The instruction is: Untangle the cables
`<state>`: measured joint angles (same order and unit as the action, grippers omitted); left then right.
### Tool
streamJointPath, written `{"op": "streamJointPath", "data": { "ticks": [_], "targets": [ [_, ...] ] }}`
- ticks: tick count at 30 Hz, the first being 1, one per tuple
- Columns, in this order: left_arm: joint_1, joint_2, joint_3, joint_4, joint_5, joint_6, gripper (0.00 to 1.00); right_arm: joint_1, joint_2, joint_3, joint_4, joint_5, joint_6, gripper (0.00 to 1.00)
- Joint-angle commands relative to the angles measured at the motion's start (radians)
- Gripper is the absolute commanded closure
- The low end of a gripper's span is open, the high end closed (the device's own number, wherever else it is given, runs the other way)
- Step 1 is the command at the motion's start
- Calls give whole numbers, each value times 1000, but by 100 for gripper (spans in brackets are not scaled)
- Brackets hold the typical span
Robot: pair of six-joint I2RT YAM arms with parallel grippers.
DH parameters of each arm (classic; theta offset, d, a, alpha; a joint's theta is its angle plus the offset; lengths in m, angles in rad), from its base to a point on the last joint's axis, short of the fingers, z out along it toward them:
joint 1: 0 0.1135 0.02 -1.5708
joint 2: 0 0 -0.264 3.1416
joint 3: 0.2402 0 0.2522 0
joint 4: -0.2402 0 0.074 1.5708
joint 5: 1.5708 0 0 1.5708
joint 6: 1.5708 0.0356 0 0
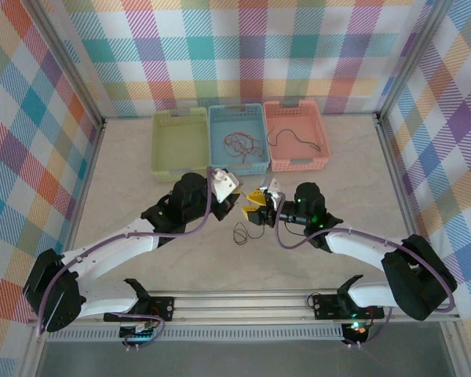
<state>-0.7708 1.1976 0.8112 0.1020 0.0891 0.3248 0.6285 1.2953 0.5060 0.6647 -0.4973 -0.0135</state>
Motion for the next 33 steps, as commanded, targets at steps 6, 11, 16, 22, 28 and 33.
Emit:
{"op": "streamJointPath", "data": {
  "ticks": [6, 11, 16, 22, 28, 33],
  "targets": [
    [-7, -22, 79, -128, -60, -159, 100, 4, 13, 35, -4, 92, 12, 52],
    [-6, -12, 110, -259, -138, -345, 100, 2, 103, 148, -234, 217, -3, 52],
    [-1, -30, 96, -329, -215, -467, 91, 2, 247, 285, -429, 223, -30, 50],
    [27, -48, 78, -372, -226, -565, 78, 2, 391, 409, -596, 268, -58, 44],
    [51, -65, 74, -418, -194, -604, 71, 2, 464, 473, -685, 306, -71, 38],
    [60, -88, 68, -417, -183, -616, 67, 5, 530, 538, -783, 257, -76, 38]
  ]
}}
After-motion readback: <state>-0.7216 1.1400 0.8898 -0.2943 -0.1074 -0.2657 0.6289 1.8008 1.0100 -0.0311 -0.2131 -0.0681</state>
